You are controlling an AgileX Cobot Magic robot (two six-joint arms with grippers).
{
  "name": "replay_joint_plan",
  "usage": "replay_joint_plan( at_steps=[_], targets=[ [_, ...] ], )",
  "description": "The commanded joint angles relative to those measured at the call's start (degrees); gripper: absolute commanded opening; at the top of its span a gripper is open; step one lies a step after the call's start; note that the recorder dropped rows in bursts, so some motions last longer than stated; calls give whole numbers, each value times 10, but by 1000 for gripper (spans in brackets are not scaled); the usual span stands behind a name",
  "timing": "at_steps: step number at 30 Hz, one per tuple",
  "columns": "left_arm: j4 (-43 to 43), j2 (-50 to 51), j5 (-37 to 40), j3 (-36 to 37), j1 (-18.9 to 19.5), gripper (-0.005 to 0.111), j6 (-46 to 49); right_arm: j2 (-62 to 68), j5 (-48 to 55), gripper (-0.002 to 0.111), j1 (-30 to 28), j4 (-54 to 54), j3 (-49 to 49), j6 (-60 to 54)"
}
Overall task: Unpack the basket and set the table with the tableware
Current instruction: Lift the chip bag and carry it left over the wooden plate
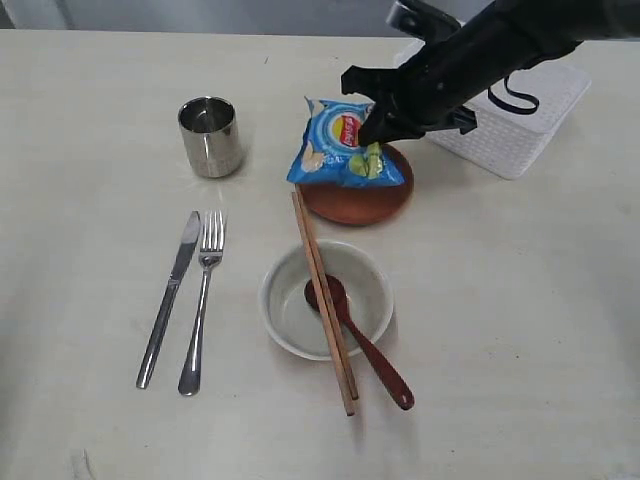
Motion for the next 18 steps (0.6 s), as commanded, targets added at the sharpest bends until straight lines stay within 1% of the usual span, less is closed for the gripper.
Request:
replay_joint_plan(
  at_steps=[1,6,7,9,12,14,16,18],
  targets=[
    [-7,-2,0,2,1,0,0,3,-1,0,2,-5,-5,0],
    [-7,-2,0,2,1,0,0,4,-1,0,2,-9,-5,-7],
    [-7,-2,0,2,1,0,0,4,-4,3,2,-9,-5,-7],
    [-7,-2,0,2,1,0,0,9,-6,13,2,-9,-5,-5],
    [-7,-2,0,2,1,0,0,14,-4,34,2,-9,-5,-4],
    [-7,-2,0,2,1,0,0,15,-4,45,2,-9,-5,-4],
    [-6,-2,0,2,1,0,0,15,-6,47,2,-9,-7,-4],
    [-6,-2,0,2,1,0,0,15,-2,46,2,-9,-14,-4]
  ],
)
